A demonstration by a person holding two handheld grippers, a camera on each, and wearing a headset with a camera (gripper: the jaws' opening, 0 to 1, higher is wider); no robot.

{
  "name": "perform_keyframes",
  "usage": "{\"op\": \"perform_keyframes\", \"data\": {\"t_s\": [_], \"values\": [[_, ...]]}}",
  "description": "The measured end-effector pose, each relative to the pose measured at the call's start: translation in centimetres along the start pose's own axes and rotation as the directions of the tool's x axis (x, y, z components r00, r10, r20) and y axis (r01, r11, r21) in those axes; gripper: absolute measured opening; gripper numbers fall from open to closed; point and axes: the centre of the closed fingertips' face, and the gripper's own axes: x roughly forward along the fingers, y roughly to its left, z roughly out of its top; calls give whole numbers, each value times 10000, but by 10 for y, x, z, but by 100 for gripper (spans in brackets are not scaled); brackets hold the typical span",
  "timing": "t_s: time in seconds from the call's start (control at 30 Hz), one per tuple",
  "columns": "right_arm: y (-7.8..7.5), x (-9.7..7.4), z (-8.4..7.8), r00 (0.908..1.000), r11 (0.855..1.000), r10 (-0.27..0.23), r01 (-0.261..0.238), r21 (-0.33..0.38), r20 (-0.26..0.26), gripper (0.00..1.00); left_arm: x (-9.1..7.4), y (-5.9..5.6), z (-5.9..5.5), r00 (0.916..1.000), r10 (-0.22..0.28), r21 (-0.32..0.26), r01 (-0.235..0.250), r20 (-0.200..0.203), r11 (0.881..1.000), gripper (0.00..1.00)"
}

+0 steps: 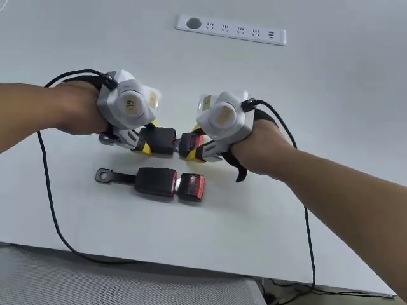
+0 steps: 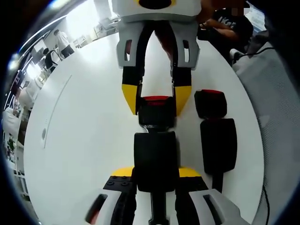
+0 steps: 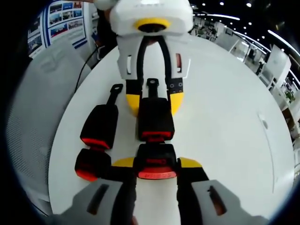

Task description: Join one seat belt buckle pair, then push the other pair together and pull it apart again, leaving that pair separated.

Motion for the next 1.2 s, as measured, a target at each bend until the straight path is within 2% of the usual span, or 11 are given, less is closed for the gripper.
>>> {"op": "perform_keyframes", "data": {"t_s": [0.07, 0.1, 0.2, 0.33, 0.73, 1.03, 1.2], "values": [[-3, 1, 1, 9999, 9999, 70, -71, 107, 99, 31, 0, 0, 0, 10000, -20, 20, 20, -24, 10000, 31], [-3, 3, 3, 9998, 9991, 141, -148, 396, 173, 31, 0, 0, 0, 10000, -29, 35, 30, -45, 10000, 31], [-2, 6, 6, 9998, 9998, 107, -104, 194, -163, 31, 0, 1, -1, 10000, -87, -42, 86, -42, 10000, 32], [-2, 5, 3, 9999, 9996, 139, -139, 257, 5, 31, -1, 1, 0, 9999, -81, -19, 81, -60, 10000, 32], [1, 3, 4, 9996, 9997, -47, 53, 220, -277, 31, -1, 1, 0, 10000, -20, -44, 21, 81, 10000, 32], [6, -2, 4, 9997, 9997, -48, 54, 253, -238, 31, -1, 1, 0, 10000, 5, -69, -5, 16, 10000, 32], [6, -6, -2, 9996, 9996, -29, 36, 268, -277, 31, 0, 2, -1, 10000, 66, -155, -66, 10, 9999, 32]]}}
